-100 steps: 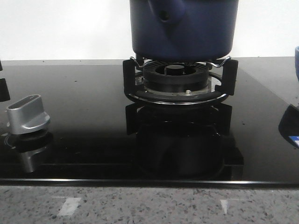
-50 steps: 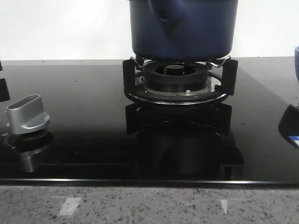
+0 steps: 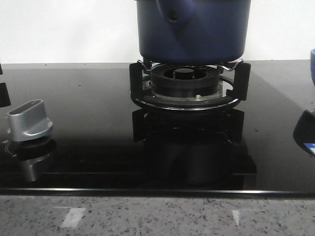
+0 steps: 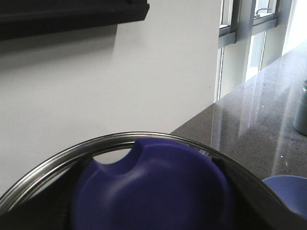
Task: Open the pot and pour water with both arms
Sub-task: 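Lift the glass lid up off the saucepan with the left gripper, then grasp the rim of the light blue bowl with the right gripper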
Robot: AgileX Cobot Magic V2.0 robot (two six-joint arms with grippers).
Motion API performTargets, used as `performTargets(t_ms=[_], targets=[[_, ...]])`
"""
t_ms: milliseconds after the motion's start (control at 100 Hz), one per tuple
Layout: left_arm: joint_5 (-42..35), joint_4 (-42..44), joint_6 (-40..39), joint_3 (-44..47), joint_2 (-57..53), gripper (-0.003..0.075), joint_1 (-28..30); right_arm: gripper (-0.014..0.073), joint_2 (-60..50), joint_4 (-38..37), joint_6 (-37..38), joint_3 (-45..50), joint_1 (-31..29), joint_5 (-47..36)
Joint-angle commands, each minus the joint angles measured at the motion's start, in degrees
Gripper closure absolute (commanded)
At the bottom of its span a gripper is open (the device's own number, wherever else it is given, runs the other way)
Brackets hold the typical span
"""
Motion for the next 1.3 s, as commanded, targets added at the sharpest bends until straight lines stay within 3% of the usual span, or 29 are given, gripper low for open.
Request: performTargets(t_ms=[0,180,470,790,1010,1290], targets=[[0.84,-2.22,-0.53,-0.84,-4.5,0.0384,-0.34,0.0157,1.05,-0.6,-0.41,-1.97,0.05,-4.67],[0.83,-2.22,-6.35,5.53,-8.4,0.0384,2.47,0.0157,1.05,-0.21,-0.41,-2.1,0.05,-2.87],[1.36,-2.22,-6.6,19.15,-19.52,0.0384,7.8,0.0157,2.76,0.95,1.68,-9.02,0.05,1.97],[1.36,-1.75,-6.6,29.85,-29.74,0.0384,11.09,0.0157,21.15,-4.16,6.6,-30.73,-0.26,19.28],[1.63,-1.75,-6.6,31.73,-31.62,0.0384,11.14,0.0157,32.74,-5.43,7.95,-39.01,-0.42,22.86],[2.83,-1.75,-6.6,31.73,-31.62,0.0384,11.14,0.0157,42.57,-2.82,8.7,-41.64,-13.72,24.82]])
